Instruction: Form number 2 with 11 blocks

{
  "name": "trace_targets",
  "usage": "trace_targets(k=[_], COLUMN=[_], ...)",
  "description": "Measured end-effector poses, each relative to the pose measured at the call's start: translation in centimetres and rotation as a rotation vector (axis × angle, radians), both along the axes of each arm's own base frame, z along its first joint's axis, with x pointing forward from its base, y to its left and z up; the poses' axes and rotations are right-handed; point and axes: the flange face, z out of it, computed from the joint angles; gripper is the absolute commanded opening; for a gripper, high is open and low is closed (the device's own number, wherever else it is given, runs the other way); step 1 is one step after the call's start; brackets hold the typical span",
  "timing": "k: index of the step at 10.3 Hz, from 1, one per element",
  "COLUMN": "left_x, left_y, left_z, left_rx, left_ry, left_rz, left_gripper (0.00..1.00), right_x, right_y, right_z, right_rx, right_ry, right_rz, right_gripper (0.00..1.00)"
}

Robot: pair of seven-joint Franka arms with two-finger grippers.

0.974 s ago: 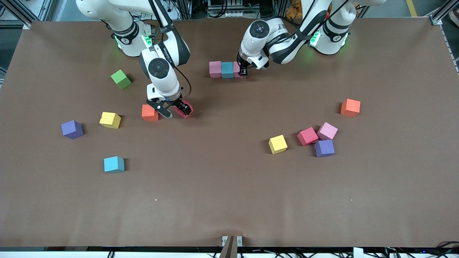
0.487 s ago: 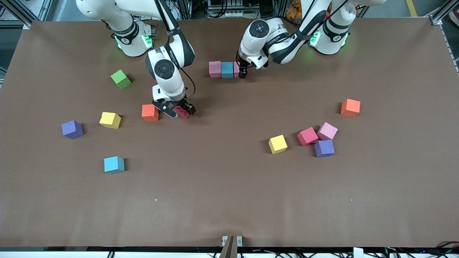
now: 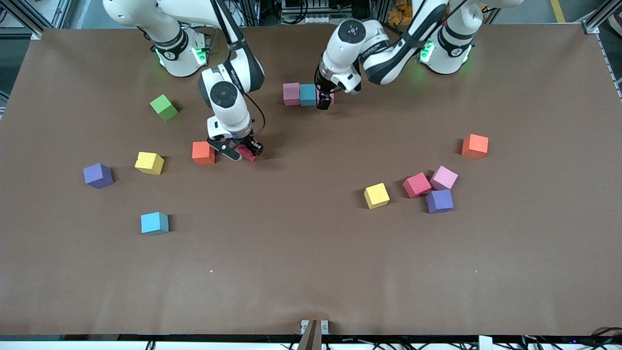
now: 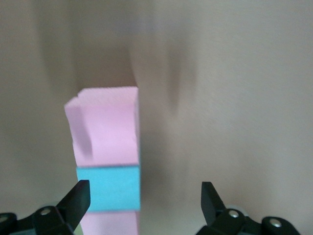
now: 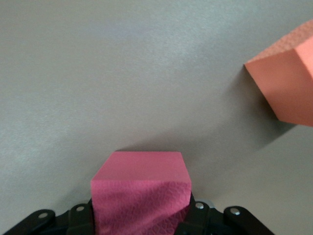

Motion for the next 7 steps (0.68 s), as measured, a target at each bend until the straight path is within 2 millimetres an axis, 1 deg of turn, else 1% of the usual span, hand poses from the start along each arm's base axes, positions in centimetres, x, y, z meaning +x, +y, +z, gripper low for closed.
trace_targets(k=[2, 3, 4, 5, 6, 7], left_x=[0.1, 0.4, 0.9, 2.2, 3.9, 5.5], left_y=[-1.1, -1.6, -1.7, -1.1, -0.5, -0.1], left_z=[3.3, 4.7, 5.7, 6.4, 7.2, 8.2], left_rx=[-0.032, -0.031, -0.009, 0.034, 0.086, 0.127], left_ry=[-0.067, -0.095, -0.112, -0.124, -0.127, -0.129], left_rz=[-0.021, -0.050, -0.076, -0.125, -0.205, -0.306], left_gripper=[1.00, 1.00, 1.00, 1.00, 1.00, 1.00], right_x=[1.1, 1.8, 2.4, 2.7, 2.8, 2.5], right_y=[1.2, 2.3, 3.6, 5.4, 7.0, 8.4], right_z=[1.3, 2.4, 3.5, 5.0, 6.2, 6.9], right_rx=[0.026, 0.040, 0.048, 0.053, 0.061, 0.069], right_ry=[-0.030, -0.039, -0.026, 0.002, 0.020, 0.026], right_rz=[0.027, 0.039, 0.056, 0.081, 0.118, 0.167], right_gripper=[0.27, 0.27, 0.27, 0.27, 0.27, 0.27])
